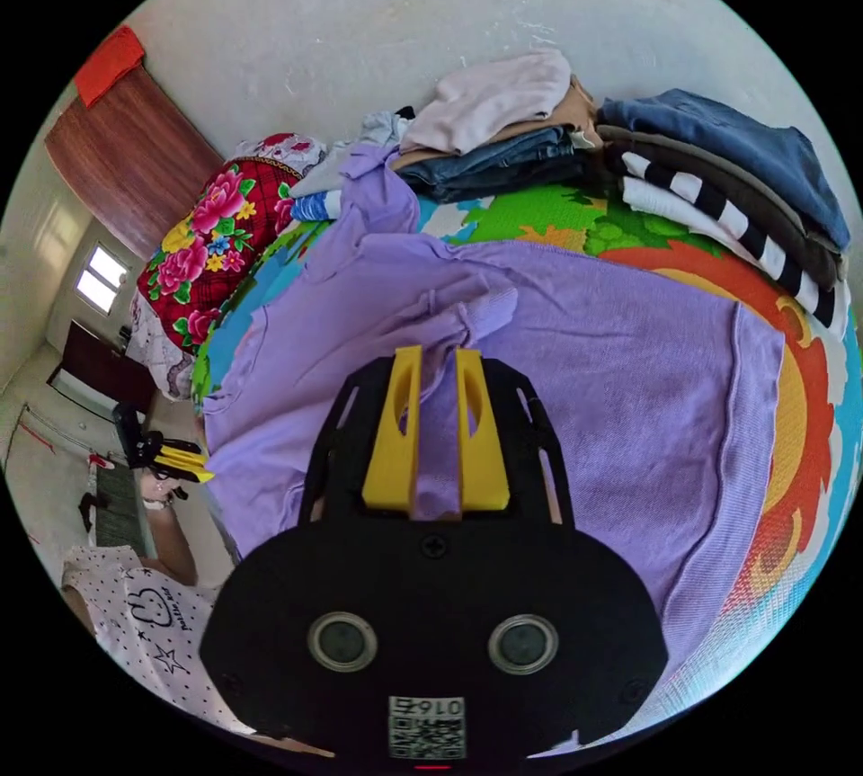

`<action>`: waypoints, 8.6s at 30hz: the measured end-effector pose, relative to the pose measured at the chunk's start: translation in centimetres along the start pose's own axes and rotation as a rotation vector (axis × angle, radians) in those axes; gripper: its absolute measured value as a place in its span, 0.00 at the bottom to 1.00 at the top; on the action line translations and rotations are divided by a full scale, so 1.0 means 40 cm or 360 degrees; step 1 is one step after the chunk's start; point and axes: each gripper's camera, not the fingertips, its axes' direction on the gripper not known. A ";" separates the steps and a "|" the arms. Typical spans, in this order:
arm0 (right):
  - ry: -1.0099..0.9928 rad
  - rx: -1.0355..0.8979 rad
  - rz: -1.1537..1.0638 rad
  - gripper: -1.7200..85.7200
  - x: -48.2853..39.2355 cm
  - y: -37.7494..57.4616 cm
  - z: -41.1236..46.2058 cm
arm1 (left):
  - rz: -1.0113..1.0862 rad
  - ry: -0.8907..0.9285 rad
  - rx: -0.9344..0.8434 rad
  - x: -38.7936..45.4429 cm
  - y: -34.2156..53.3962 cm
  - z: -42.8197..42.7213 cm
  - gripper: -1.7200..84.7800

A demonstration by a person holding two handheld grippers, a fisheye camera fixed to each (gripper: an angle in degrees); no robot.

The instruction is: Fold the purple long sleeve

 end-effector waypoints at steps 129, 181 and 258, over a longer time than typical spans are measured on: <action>-0.0339 0.0345 -0.0613 0.09 -0.322 0.798 -0.284 | 0.0456 0.0097 -0.0019 -0.118 -0.368 0.025 0.11; -0.0300 0.0065 -0.0825 0.04 -0.631 1.434 0.124 | 0.0256 -0.0044 -0.0177 -0.225 0.262 -0.129 0.01; 0.0516 0.0441 -0.1710 0.04 -0.983 1.114 0.185 | 0.0834 -0.0277 0.0178 0.463 -0.446 0.154 0.01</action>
